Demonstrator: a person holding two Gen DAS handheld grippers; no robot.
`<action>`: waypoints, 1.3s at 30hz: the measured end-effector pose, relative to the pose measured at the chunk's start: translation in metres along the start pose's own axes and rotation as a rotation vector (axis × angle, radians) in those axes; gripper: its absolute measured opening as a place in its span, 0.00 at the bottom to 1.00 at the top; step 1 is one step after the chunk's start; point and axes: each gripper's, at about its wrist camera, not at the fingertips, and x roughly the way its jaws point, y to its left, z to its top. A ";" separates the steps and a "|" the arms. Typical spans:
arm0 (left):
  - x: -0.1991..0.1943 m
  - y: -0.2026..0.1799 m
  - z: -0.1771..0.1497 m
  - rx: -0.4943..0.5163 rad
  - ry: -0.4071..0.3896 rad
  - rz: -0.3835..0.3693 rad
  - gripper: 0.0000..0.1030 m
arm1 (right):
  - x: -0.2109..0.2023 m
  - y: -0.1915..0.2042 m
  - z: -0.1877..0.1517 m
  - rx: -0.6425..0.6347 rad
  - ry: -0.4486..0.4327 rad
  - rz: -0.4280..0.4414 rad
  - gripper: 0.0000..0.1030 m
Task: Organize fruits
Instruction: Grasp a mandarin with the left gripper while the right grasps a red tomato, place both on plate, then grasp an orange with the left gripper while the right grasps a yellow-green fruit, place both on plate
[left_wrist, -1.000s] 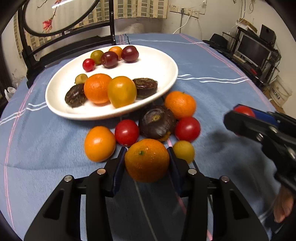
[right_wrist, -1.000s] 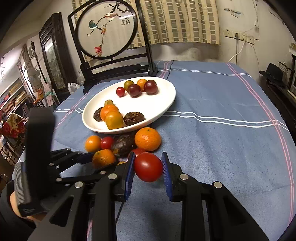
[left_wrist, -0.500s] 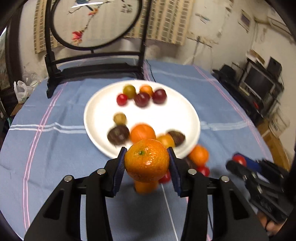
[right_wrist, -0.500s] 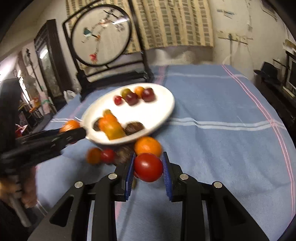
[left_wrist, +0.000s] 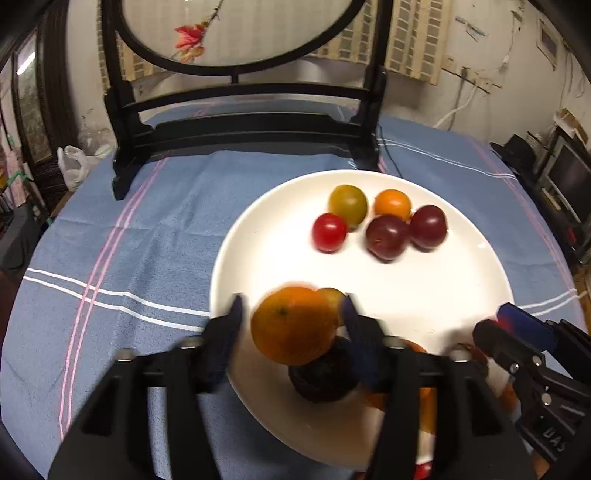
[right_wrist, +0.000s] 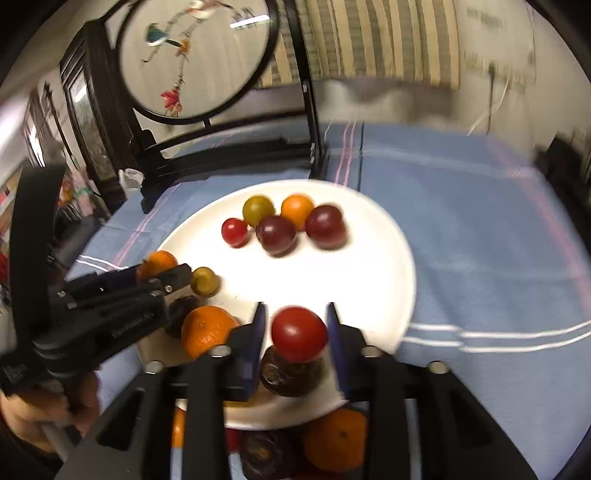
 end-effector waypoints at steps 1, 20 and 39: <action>-0.001 0.000 -0.001 0.003 -0.016 -0.002 0.64 | 0.000 0.000 0.000 0.001 -0.006 -0.005 0.48; -0.090 -0.016 -0.074 0.065 -0.095 -0.006 0.91 | -0.087 -0.011 -0.086 -0.102 -0.033 -0.058 0.55; -0.069 0.007 -0.111 -0.014 0.030 -0.079 0.91 | -0.049 0.040 -0.128 -0.241 0.116 -0.137 0.33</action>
